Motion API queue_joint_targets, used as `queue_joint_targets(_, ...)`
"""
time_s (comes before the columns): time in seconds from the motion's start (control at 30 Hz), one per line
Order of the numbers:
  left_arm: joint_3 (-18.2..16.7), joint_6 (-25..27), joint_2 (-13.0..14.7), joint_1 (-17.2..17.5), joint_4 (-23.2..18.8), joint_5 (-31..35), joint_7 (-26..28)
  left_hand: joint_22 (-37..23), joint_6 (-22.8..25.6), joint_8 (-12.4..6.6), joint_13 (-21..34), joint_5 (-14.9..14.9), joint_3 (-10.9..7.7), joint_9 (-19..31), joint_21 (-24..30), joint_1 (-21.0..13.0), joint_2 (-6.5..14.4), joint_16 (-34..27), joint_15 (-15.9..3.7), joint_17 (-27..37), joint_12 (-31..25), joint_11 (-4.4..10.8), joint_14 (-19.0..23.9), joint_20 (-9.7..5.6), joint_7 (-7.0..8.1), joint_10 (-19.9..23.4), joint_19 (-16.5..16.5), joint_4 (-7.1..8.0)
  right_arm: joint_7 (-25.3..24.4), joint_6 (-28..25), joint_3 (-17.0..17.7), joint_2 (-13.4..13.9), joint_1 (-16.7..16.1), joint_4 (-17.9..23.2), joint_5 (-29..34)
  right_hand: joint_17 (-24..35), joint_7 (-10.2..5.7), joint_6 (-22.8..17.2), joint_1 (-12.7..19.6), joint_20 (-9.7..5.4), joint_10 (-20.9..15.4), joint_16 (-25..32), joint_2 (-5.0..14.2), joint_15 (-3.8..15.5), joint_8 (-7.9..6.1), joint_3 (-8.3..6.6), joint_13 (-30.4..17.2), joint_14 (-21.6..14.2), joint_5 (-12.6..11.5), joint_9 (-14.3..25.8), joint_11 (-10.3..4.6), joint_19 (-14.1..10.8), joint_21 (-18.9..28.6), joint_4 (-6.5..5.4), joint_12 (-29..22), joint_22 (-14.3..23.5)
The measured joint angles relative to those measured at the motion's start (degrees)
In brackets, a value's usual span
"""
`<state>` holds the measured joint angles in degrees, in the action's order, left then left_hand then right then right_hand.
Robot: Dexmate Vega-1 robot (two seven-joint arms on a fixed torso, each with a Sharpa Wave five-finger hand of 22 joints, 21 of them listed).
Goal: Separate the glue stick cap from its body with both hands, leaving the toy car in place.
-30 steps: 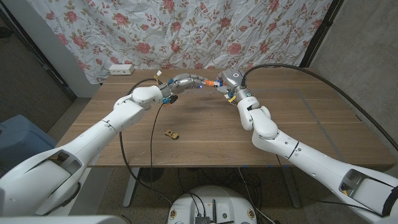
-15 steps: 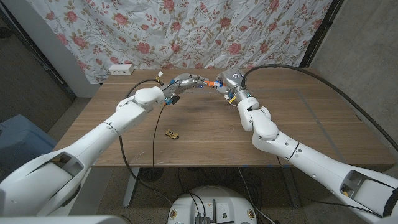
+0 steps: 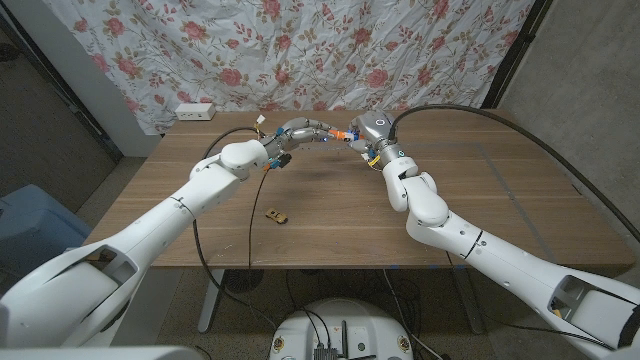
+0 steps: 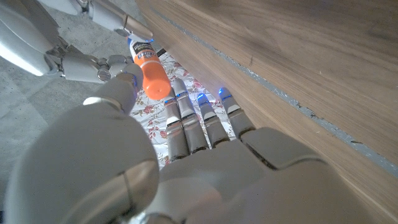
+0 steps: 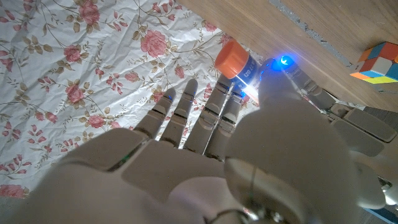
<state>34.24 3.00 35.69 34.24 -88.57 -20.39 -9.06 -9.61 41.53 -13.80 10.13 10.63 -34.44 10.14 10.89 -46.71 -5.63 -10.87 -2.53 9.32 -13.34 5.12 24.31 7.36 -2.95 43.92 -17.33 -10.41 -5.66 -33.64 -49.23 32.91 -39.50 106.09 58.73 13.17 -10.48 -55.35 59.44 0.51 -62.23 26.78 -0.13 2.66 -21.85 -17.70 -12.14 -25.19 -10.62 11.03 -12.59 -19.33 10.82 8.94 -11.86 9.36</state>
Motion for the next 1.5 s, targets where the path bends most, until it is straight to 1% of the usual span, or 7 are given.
queue_joint_targets(0.23,0.1,0.6,0.0,0.0,-0.3,0.5,0.6,0.0,2.4,-0.22,0.0,0.0,0.72,0.1,0.0,-0.8,0.1,0.0,-0.03,0.0,0.0,0.4,1.2,-0.61,0.5,1.8,-0.6,0.23,0.0,0.1,0.1,0.1,-0.2,0.0,0.0,0.0,0.0,0.0,0.0,0.0,0.0,0.0,0.0,0.0,0.01,0.0,0.0,0.0,0.0,0.3,0.0,0.0,0.0,0.0,0.0,0.0)
queue_joint_targets(0.47,0.3,1.3,0.0,0.0,-1.0,1.1,1.5,0.0,4.8,-0.22,0.0,0.0,1.24,0.1,0.0,-1.9,0.4,0.0,0.06,0.0,0.0,1.76,2.3,-1.64,0.71,4.5,-1.6,0.16,0.0,0.2,0.2,0.1,-0.3,0.0,0.0,0.0,0.0,0.0,0.0,0.0,0.0,0.0,0.0,0.0,0.03,0.0,0.0,0.0,0.0,0.3,0.01,0.0,0.0,0.0,0.0,0.0)
queue_joint_targets(0.8,0.4,2.2,0.0,0.6,-2.3,1.7,2.9,0.0,7.0,-0.11,0.0,0.0,1.55,0.1,0.0,-2.9,1.3,0.0,-0.03,0.0,0.0,1.83,2.8,-2.66,0.9,6.7,-2.7,0.34,-0.2,0.3,0.3,0.1,-0.4,-0.1,-0.1,0.0,0.23,-0.2,0.0,0.0,0.0,0.0,0.01,0.0,0.01,0.24,0.0,0.0,0.0,0.3,0.01,0.0,0.0,-0.24,0.2,0.0)
queue_joint_targets(0.87,0.4,2.4,0.0,0.7,-2.6,1.8,3.2,0.0,7.6,-0.1,0.0,0.0,1.74,0.1,0.0,-2.9,1.3,0.0,-0.03,0.0,0.0,2.04,2.8,-3.0,1.31,7.2,-3.0,0.53,-0.2,0.3,0.3,0.1,-0.4,-0.1,-0.1,0.0,0.33,-0.3,0.0,0.0,0.0,0.0,0.01,0.0,0.01,0.24,0.0,0.0,0.0,0.3,0.01,0.0,0.0,-0.24,0.2,0.0)
queue_joint_targets(0.93,0.4,2.7,0.0,0.8,-2.8,1.9,3.6,0.0,7.8,-0.1,0.0,0.0,1.73,0.1,0.0,-3.1,1.6,0.0,-0.03,0.0,0.0,2.14,2.8,-3.07,1.1,7.7,-3.1,0.52,-0.2,0.4,0.3,0.2,-0.4,-0.1,-0.1,0.0,0.33,-0.3,0.4,0.0,0.0,0.0,0.38,0.0,0.01,0.25,0.0,0.0,0.0,0.3,0.01,0.0,0.0,-0.23,0.2,0.0)
queue_joint_targets(1.13,0.3,3.6,0.1,1.1,-3.5,2.3,4.7,0.0,10.0,-0.05,0.0,0.0,2.2,0.1,0.0,-3.6,2.1,0.0,-0.14,0.0,0.0,2.96,3.3,-3.69,2.04,9.7,-3.7,0.51,-0.4,0.5,0.3,0.2,-0.6,-0.1,-0.1,0.0,0.32,-0.3,0.4,0.0,0.0,0.0,0.38,0.0,0.01,0.25,0.0,0.0,0.2,0.3,0.01,0.0,0.0,-0.23,-0.1,0.0)
queue_joint_targets(1.5,0.2,4.8,0.2,1.5,-4.7,3.1,6.4,0.0,12.1,-0.04,0.0,0.0,2.44,0.4,0.0,-4.7,3.2,0.0,-0.14,0.0,0.5,3.17,4.0,-4.61,3.51,11.8,-4.6,0.28,-0.6,0.5,0.3,0.3,-0.8,0.2,0.2,0.0,0.32,-0.3,0.4,-0.25,-0.3,0.4,0.38,-0.22,0.03,0.48,0.0,-0.2,0.2,0.3,0.3,-0.2,0.0,0.0,-0.1,0.0)
